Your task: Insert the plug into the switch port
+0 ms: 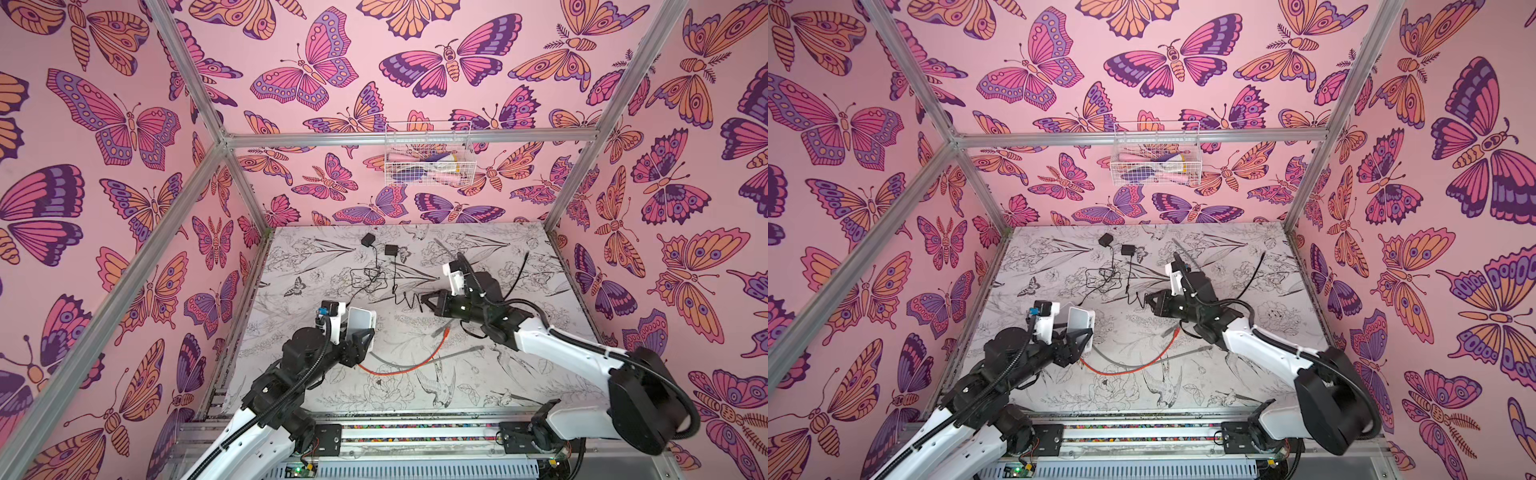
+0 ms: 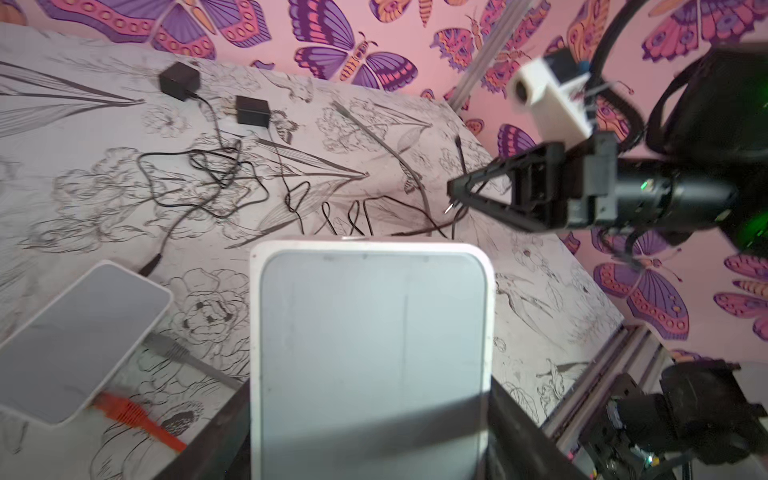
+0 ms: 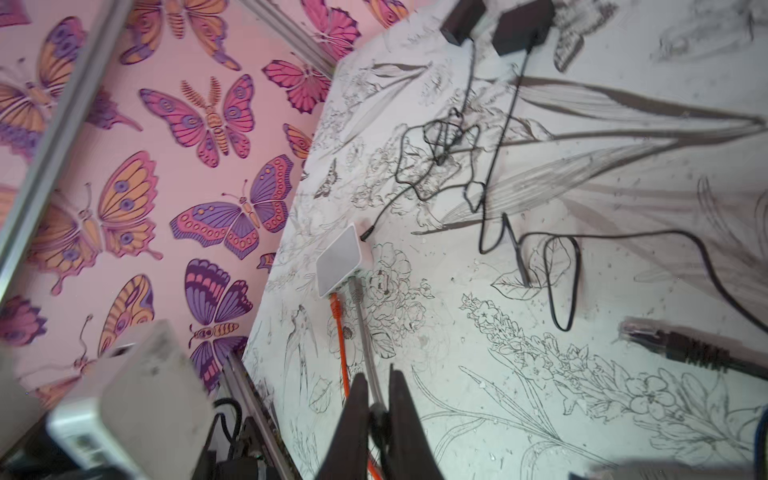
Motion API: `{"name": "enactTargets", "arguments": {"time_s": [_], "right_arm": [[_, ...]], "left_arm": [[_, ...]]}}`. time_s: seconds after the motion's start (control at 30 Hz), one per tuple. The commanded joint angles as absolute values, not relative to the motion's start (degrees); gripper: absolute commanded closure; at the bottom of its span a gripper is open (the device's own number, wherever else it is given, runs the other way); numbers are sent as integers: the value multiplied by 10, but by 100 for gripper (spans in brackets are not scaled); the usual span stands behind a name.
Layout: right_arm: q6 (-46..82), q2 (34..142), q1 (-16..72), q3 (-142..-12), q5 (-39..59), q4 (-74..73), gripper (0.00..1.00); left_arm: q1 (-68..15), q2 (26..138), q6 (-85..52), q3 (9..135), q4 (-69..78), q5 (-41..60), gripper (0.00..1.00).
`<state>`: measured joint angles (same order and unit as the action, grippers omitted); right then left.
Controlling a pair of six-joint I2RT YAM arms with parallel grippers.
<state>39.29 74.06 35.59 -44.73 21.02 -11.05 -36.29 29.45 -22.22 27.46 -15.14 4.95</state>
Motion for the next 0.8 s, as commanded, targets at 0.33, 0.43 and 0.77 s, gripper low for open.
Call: {"name": "enactTargets", "arguments": {"time_s": [0.33,0.43,0.77], "right_arm": [[172,572,358,-442,364,23,100],[167,558,358,-435,414,11,100],[154,554,401,-432,471,-8,100]], "left_arm": [[-513,363,-2,132,228,88,90],[-513,346,44,75,347,119,93],[-513,348,76,64,384,210,100]]}}
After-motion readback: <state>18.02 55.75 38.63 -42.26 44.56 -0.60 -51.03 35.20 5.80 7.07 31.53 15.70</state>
